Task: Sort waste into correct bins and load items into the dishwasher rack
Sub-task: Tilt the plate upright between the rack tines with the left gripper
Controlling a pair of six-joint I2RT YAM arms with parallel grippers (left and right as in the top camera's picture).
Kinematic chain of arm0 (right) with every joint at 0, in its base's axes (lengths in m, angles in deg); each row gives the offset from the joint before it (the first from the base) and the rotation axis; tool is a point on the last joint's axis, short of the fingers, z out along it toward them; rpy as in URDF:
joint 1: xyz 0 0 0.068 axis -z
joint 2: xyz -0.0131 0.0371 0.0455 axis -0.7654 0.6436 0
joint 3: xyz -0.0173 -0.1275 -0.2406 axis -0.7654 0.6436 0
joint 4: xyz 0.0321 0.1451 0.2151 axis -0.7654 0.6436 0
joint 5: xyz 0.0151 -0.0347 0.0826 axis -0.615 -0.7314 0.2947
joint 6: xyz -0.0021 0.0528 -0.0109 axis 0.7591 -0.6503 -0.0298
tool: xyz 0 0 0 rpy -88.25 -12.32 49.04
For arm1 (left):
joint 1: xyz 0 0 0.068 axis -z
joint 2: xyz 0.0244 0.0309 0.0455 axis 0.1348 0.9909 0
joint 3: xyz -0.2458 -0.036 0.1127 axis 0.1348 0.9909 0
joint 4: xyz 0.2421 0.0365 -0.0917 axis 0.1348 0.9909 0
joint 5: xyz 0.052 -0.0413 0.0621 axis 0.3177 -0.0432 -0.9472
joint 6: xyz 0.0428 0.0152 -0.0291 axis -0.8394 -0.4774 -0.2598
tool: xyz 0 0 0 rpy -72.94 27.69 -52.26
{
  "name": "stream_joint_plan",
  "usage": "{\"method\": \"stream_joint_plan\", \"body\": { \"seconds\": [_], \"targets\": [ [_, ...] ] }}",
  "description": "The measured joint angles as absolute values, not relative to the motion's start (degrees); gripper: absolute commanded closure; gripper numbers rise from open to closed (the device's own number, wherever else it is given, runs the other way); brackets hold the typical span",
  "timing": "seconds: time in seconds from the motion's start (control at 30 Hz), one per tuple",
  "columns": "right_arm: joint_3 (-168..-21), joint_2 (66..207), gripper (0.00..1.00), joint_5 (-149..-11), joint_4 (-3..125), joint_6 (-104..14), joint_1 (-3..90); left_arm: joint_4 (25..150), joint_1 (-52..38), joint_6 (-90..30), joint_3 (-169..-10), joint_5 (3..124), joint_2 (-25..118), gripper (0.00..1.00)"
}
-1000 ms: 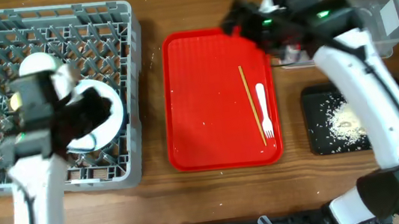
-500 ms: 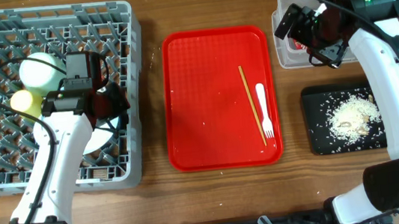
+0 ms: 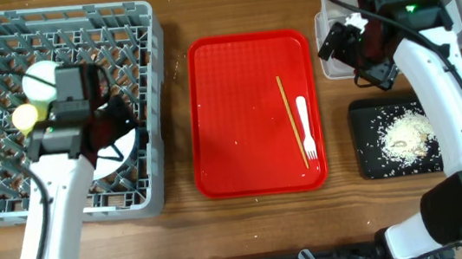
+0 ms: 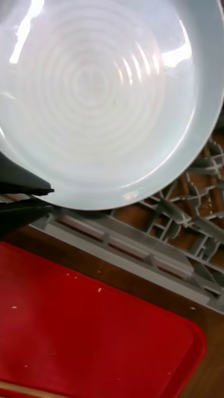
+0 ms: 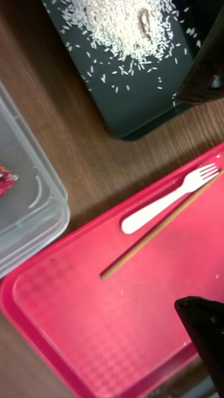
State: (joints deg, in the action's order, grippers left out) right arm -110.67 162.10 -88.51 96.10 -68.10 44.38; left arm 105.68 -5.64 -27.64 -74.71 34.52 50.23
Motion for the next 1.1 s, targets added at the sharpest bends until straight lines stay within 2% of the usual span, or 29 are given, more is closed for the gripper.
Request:
{"method": "stream_joint_plan", "body": {
  "seconds": [0.33, 1.1],
  "targets": [
    [-105.42, 162.10, 0.00, -88.53, 92.74, -67.71, 44.38, 105.88, -5.88, -27.86, -73.88, 38.54, 58.34, 0.96],
    [-105.42, 162.10, 0.00, -88.51, 92.72, -67.71, 44.38, 104.63, -6.06, -27.88, -72.26, 38.96, 59.69, 0.96]
  ]
}}
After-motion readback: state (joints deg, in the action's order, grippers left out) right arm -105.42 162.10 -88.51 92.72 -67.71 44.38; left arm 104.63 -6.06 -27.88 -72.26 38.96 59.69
